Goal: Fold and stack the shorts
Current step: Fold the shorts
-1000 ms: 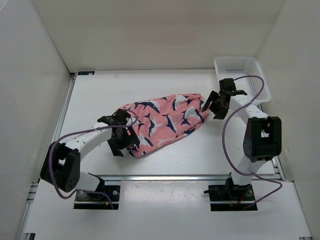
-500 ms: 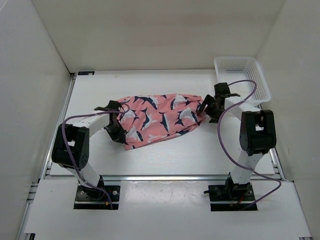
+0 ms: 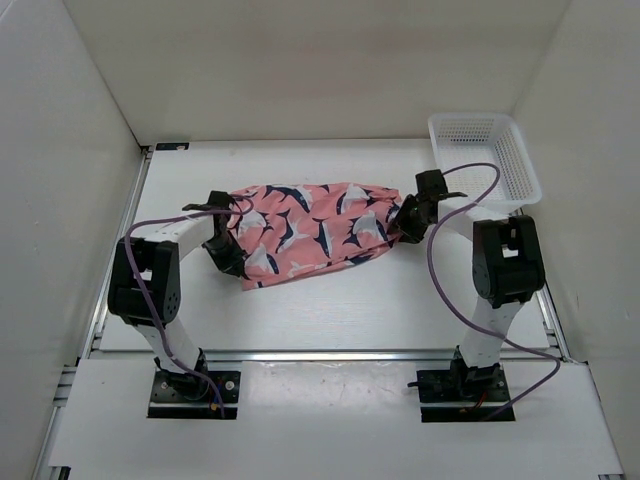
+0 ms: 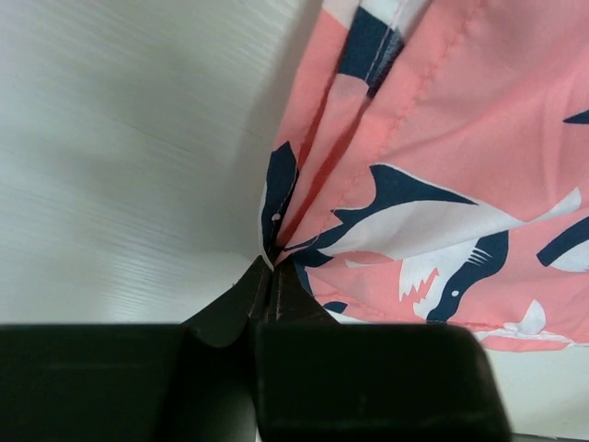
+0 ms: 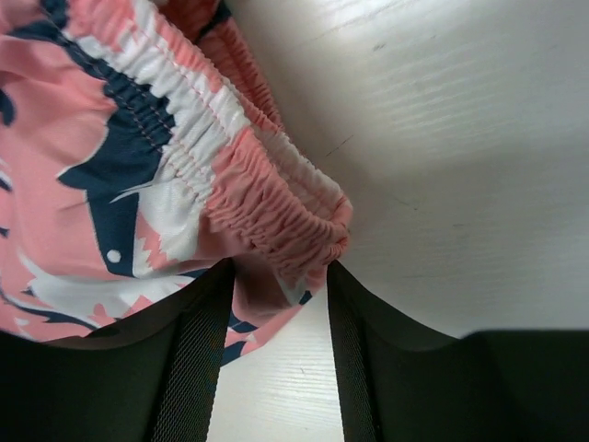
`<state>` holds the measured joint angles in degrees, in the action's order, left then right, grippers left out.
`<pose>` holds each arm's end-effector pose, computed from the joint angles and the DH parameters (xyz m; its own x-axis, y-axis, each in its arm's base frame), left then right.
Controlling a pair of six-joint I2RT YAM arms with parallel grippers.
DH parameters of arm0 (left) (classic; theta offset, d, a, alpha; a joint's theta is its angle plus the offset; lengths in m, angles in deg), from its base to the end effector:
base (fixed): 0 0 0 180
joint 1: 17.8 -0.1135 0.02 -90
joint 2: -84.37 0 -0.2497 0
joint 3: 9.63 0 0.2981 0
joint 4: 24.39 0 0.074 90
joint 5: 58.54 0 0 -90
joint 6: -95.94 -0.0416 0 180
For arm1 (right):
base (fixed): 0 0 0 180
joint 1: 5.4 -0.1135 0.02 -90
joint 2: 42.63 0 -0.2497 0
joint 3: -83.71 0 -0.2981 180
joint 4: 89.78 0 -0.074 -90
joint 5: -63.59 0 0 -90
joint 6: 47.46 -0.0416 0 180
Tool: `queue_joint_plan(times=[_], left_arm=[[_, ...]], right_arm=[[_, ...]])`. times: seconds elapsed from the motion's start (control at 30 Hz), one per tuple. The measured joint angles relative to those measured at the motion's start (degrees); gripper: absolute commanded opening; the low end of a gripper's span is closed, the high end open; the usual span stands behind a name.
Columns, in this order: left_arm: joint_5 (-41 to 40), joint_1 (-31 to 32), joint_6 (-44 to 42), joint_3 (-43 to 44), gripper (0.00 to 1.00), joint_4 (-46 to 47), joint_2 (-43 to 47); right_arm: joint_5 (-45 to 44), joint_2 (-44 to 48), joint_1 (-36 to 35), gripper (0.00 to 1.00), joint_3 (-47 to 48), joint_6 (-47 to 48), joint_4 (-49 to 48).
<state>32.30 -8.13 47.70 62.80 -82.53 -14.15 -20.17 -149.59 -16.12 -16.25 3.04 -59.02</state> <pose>0.3315 -0.0571 0.1143 -0.8444 -0.5317 -0.0653 -0.5269 0.8464 -0.0778 0.4121 0.0826 0.1199 -0.7946 0.4931 -0.3541 0.3414 0.8453 0.4110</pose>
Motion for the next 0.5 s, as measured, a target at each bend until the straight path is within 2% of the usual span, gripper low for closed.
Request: queue_joint_plan(times=[0.17, 0.27, 0.37, 0.43, 0.5], left_arm=[[0.28, -2.99, -1.90, 0.02, 0.10, 0.02, 0.00], [0.55, -4.39, -3.10, 0.02, 0.10, 0.00, 0.02], [0.68, -5.49, -4.09, 0.02, 0.10, -0.17, 0.02], [0.83, -5.92, -4.79, 0.02, 0.10, -0.24, 0.02], [1.14, -6.38, -5.44, 0.02, 0.10, -0.26, 0.02]], right_arm=[[-2.19, -1.49, -2.99, 0.49, 0.72, -1.05, 0.59], [-4.44, -1.77, -4.57, 0.62, 1.49, -1.55, 0.92], [-6.75, -1.79, -5.66, 0.62, 2.12, -2.08, 1.49], [-7.93, -2.25, -5.81, 0.58, 3.08, -2.32, 2.62], [-8.96, -3.50, -5.79, 0.44, 4.76, -2.40, 3.74]])
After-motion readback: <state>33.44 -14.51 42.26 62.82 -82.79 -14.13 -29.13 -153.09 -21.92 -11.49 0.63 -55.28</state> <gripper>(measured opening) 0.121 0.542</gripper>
